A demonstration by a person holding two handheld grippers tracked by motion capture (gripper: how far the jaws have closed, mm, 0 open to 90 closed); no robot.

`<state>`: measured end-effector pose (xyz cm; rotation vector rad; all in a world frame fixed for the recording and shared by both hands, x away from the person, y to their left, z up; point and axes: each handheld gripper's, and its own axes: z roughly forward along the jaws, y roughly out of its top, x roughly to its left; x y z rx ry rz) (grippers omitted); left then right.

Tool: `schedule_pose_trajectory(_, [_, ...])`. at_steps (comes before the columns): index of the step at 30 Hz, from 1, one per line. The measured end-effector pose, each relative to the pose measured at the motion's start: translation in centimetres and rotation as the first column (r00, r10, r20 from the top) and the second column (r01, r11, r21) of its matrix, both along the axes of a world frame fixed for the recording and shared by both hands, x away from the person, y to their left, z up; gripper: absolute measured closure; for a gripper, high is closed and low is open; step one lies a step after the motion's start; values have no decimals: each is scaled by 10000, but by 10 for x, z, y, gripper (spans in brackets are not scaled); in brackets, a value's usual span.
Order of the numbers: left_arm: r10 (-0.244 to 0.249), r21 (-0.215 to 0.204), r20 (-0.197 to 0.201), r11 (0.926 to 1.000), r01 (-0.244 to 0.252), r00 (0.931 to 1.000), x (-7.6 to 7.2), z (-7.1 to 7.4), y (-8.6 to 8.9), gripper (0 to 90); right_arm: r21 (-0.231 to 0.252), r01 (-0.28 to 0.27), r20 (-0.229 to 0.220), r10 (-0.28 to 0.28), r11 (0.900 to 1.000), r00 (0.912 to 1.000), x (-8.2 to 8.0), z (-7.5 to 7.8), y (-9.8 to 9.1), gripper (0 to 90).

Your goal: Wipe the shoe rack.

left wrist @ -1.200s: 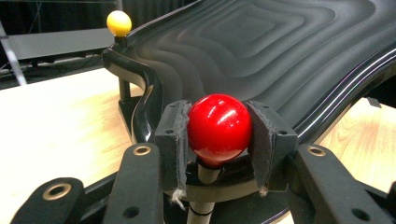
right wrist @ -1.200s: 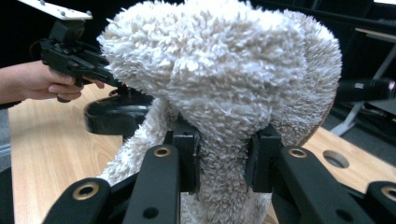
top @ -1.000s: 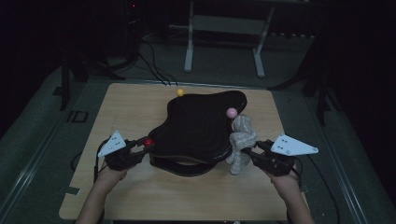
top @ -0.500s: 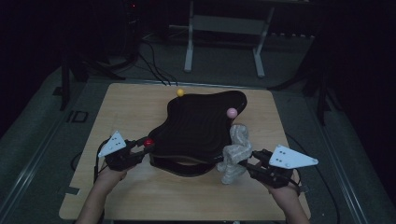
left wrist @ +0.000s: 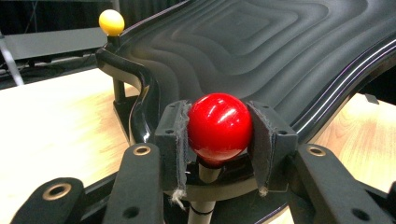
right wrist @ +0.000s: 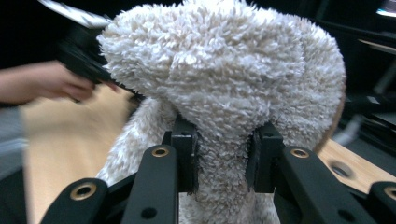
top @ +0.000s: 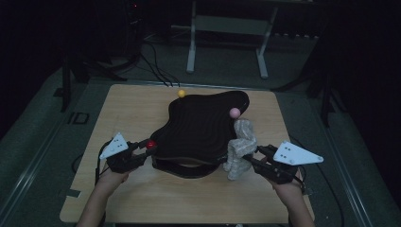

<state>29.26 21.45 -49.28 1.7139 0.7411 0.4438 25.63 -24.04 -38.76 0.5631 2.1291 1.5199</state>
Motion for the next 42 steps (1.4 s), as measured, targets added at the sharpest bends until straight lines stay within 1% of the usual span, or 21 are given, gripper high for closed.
schedule_pose_trajectory(2, [-23, 92, -4, 10000, 23, 10000, 0, 1, 0, 598, 243, 184, -396, -174, 9995, 9991, 7, -9, -7, 694])
schedule_pose_trajectory(4, [-44, 58, 4, 10000, 44, 10000, 0, 0, 0, 598, 158, 535, -468, -527, 9984, 9975, 10, -12, -11, 693])
schedule_pose_trajectory(6, [-88, 37, 17, 10000, 88, 10000, 1, 0, 0, 598, 419, 490, -451, -471, 9979, 9979, 13, -6, -15, 693])
schedule_pose_trajectory(9, [-74, 46, 9, 10000, 74, 10000, 1, 0, 0, 598, 859, 312, -114, -303, 9958, 9995, 18, 10, -15, 693])
schedule_pose_trajectory(11, [-75, 35, 0, 10000, 75, 10000, 1, 0, 0, 598, 558, 356, -14, -356, 9978, 9994, 27, 10, -8, 695])
schedule_pose_trajectory(13, [-52, 67, -18, 10000, 52, 10000, 1, 0, 0, 598, 441, 551, -55, -549, 9975, 9985, 34, 1, -3, 705])
schedule_pose_trajectory(14, [-46, 40, 0, 10000, 46, 10000, 1, 0, 0, 598, 747, 598, -246, -581, 9954, 9980, 37, -3, -6, 706])
schedule_pose_trajectory(15, [-32, -24, 27, 10000, 32, 10000, 0, -1, 0, 598, 807, 715, -437, -681, 9942, 9967, 42, -7, -9, 706])
schedule_pose_trajectory(17, [-71, 2, 26, 10000, 71, 10000, 1, 0, 0, 598, 452, 1112, -493, -1089, 9928, 9928, 48, -12, -10, 706])
schedule_pose_trajectory(18, [-58, 66, 21, 10000, 58, 10000, 1, 0, 0, 598, 420, 1070, -514, -1048, 9934, 9932, 50, -11, -10, 705])
schedule_pose_trajectory(22, [-69, -35, 13, 10000, 69, 10000, 1, -1, 0, 598, 479, 1097, -61, -1095, 9928, 9940, 58, 3, -8, 704])
schedule_pose_trajectory(24, [-40, 2, 7, 10000, 40, 10000, 1, 0, 0, 598, 137, 1209, -31, -1209, 9926, 9927, 66, -3, 0, 712])
schedule_pose_trajectory(25, [-41, -46, -5, 10000, 41, 10000, 1, -1, 0, 598, 140, 1380, -123, -1378, 9903, 9904, 70, -11, 3, 715])
schedule_pose_trajectory(27, [-53, -25, 4, 10000, 53, 10000, 1, -1, 0, 598, 543, 1433, -719, -1393, 9882, 9876, 77, -21, -1, 714])
schedule_pose_trajectory(29, [-62, -14, -16, 10000, 62, 10000, 1, 0, 0, 598, 342, 1480, -697, -1454, 9884, 9869, 79, -23, -3, 712])
schedule_pose_trajectory(33, [-46, -34, -8, 10000, 46, 10000, 1, -1, -1, 598, 484, 1215, -444, -1194, 9914, 9919, 79, -4, -4, 710])
schedule_pose_trajectory(34, [-30, -1, -3, 10000, 30, 10000, 1, 0, -2, 598, 374, 1195, -403, -1179, 9921, 9922, 79, -1, -1, 711])
schedule_pose_trajectory(36, [-6, -57, -3, 10000, 6, 10000, 0, -1, -1, 598, 35, 1192, -402, -1189, 9929, 9921, 82, -5, 4, 716])
schedule_pose_trajectory(38, [2, -36, 4, 10000, -2, 10000, 0, -1, -2, 598, 313, 1141, -875, -1110, 9930, 9900, 87, -14, 0, 717])
schedule_pose_trajectory(39, [19, -2, 4, 10000, -19, 10000, 0, 0, -2, 598, 192, 1200, -1078, -1173, 9926, 9872, 89, -18, -2, 716])
schedule_pose_trajectory(42, [74, 25, 81, 10000, -74, 9999, -1, -1, -3, 598, -252, 1220, -1055, -1239, 9922, 9867, 81, -18, -5, 712])
